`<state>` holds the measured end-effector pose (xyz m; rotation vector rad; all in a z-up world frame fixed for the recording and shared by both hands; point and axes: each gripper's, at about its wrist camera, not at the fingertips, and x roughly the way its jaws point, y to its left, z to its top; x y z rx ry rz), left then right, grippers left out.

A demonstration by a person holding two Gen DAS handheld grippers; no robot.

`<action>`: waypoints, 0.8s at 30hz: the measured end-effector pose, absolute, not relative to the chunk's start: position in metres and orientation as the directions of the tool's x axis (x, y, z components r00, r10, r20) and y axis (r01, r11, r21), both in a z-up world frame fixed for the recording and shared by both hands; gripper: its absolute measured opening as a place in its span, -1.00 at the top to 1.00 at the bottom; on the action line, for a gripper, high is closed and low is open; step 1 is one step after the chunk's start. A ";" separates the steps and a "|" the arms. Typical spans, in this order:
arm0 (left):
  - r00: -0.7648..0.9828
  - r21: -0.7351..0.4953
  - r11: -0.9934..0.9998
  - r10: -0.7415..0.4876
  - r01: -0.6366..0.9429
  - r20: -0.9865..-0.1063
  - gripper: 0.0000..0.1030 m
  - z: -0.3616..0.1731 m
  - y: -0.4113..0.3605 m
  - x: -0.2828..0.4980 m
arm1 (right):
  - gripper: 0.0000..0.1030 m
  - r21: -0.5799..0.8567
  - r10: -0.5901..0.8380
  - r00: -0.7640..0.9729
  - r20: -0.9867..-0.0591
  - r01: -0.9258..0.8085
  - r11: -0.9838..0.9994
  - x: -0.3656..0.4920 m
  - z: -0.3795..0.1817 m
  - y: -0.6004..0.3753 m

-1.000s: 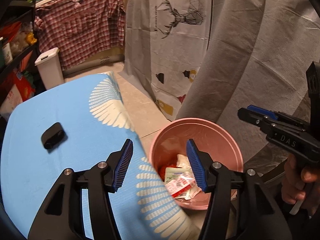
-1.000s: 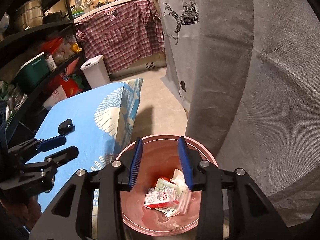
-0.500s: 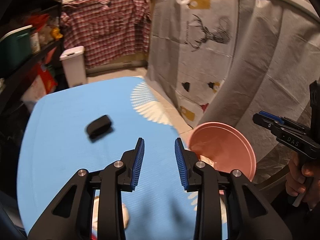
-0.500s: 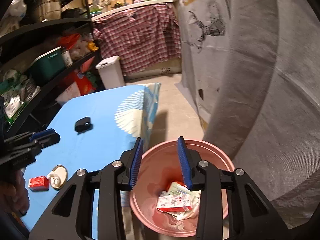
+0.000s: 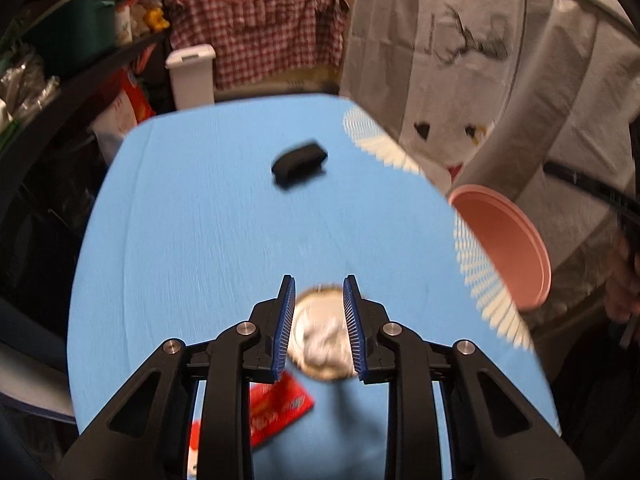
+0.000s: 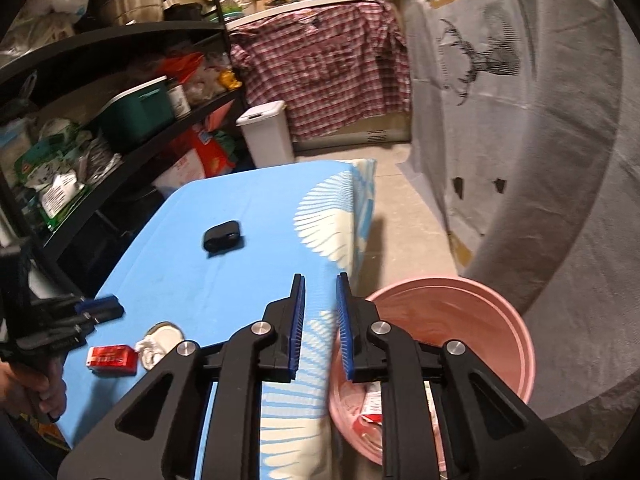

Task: Collect trash
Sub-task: 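Move both open tools back over the remaining trash on the table, then grasp the white tissue with the left tool while the right tool grasps the gold jar lid rim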

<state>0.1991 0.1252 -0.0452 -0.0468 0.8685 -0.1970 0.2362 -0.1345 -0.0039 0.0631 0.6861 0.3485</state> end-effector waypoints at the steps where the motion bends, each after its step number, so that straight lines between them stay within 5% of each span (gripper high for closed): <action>1: 0.616 -0.116 0.979 -0.194 0.166 -0.763 0.51 -0.051 0.124 0.197 | 0.75 0.168 0.340 0.716 -0.610 -0.303 0.938 0.235 -0.005 -0.130; 14: 0.547 -0.094 0.976 -0.187 0.194 -0.816 0.52 -0.088 0.121 0.201 | 0.77 0.133 0.396 0.656 -0.642 -0.414 0.901 0.223 -0.021 -0.074; 17: 0.536 -0.091 0.975 -0.187 0.201 -0.823 0.87 -0.093 0.118 0.202 | 0.77 0.130 0.404 0.645 -0.649 -0.429 0.894 0.224 -0.024 -0.066; 24: 0.604 -0.099 0.985 -0.167 0.145 -0.780 0.92 -0.069 0.133 0.205 | 0.75 0.167 0.436 0.606 -0.666 -0.449 0.878 0.234 -0.033 -0.046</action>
